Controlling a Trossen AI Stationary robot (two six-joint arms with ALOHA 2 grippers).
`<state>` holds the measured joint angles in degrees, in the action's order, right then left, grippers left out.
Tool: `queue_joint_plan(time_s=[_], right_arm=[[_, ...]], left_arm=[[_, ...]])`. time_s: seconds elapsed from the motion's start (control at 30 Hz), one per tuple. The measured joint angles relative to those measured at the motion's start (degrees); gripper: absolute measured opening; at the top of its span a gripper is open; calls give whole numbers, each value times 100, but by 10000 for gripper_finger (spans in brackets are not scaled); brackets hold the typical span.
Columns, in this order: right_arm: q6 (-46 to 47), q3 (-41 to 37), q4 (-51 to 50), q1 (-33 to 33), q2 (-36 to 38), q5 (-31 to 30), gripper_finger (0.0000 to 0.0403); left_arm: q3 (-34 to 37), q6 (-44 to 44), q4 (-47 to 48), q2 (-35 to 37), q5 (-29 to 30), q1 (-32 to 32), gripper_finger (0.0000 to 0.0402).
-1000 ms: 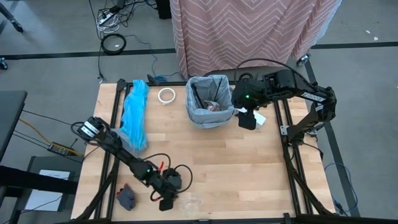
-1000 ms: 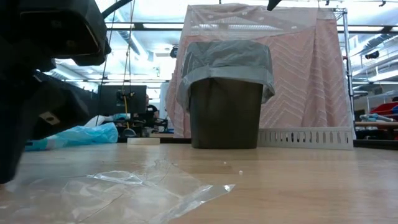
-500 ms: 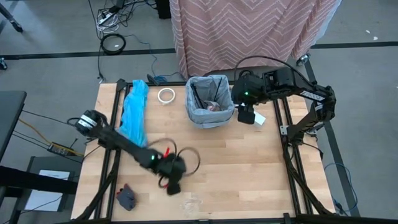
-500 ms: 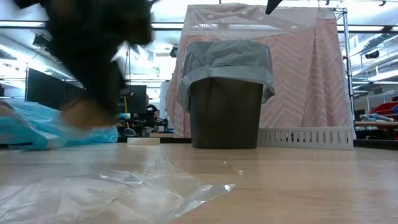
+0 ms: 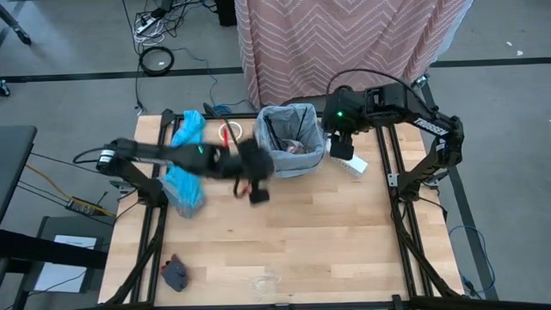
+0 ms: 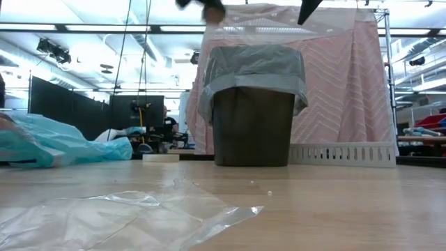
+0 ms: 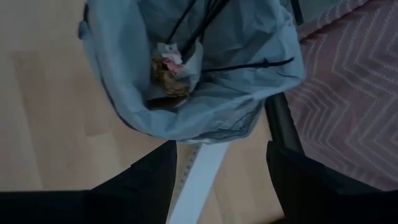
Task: Place trash/remove bag and relplace
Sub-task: Put the brown napkin into the trash bin, then put the transparent plastic into the trash bin
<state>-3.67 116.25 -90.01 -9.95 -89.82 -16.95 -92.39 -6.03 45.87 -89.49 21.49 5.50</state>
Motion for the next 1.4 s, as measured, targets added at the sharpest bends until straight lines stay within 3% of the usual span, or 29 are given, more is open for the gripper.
queue_joint_plan(time_s=[0.17,0.3,0.53,0.63,0.83,0.97,1.07,1.23,1.4], right_arm=[[-154,0,-1,-240,0,0,235],[-218,0,1,-419,0,4,235],[-408,0,1,-708,0,15,235],[-563,0,3,-824,0,25,235],[-822,0,1,-1007,0,400,235],[-852,0,-1,-1019,0,558,238],[-852,0,-1,-977,0,1057,247],[-781,0,180,-357,0,2469,251],[-99,-78,1518,808,0,2606,236]], left_arm=[[-1129,1077,-45,21,241,-609,1],[-1269,1576,-336,4,219,-1188,1],[-1265,1778,-727,-771,-657,-1932,11],[-1260,1905,-721,-1066,-920,-2081,33],[-1260,2233,-671,-1458,-2124,-2225,91],[-1273,2094,-661,-1513,-2300,-2239,121],[-1600,1394,-131,-1453,-2461,-2236,132],[-2412,1350,1590,-882,-2943,-2012,132],[-2624,936,2759,-46,-2916,-1469,131]])
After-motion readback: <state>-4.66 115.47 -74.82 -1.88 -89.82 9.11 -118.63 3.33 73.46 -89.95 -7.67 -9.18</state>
